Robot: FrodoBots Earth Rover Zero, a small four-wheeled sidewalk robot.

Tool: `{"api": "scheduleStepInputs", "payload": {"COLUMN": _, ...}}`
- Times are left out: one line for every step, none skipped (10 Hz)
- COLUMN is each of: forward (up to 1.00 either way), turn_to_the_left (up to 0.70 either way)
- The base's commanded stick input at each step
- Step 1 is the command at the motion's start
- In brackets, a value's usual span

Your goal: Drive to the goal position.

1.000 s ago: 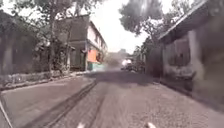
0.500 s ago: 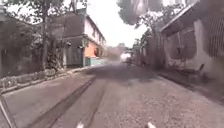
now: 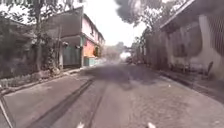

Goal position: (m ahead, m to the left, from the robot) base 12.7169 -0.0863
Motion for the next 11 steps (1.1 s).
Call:
{"api": "scheduleStepInputs", "payload": {"forward": 0.7, "turn_to_the_left": 0.01}}
{"api": "scheduleStepInputs", "payload": {"forward": 0.7, "turn_to_the_left": 0.01}}
{"api": "scheduleStepInputs", "payload": {"forward": 0.7, "turn_to_the_left": 0.01}}
{"api": "scheduleStepInputs", "payload": {"forward": 0.7, "turn_to_the_left": 0.01}}
{"api": "scheduleStepInputs", "payload": {"forward": 0.7, "turn_to_the_left": 0.01}}
{"api": "scheduleStepInputs", "payload": {"forward": 0.7, "turn_to_the_left": 0.01}}
{"api": "scheduleStepInputs", "payload": {"forward": 0.7, "turn_to_the_left": 0.01}}
{"api": "scheduleStepInputs", "payload": {"forward": 0.7, "turn_to_the_left": 0.01}}
{"api": "scheduleStepInputs", "payload": {"forward": 0.7, "turn_to_the_left": 0.01}}
{"api": "scheduleStepInputs", "payload": {"forward": 0.7, "turn_to_the_left": 0.01}}
{"api": "scheduleStepInputs", "payload": {"forward": 0.7, "turn_to_the_left": 0.01}}
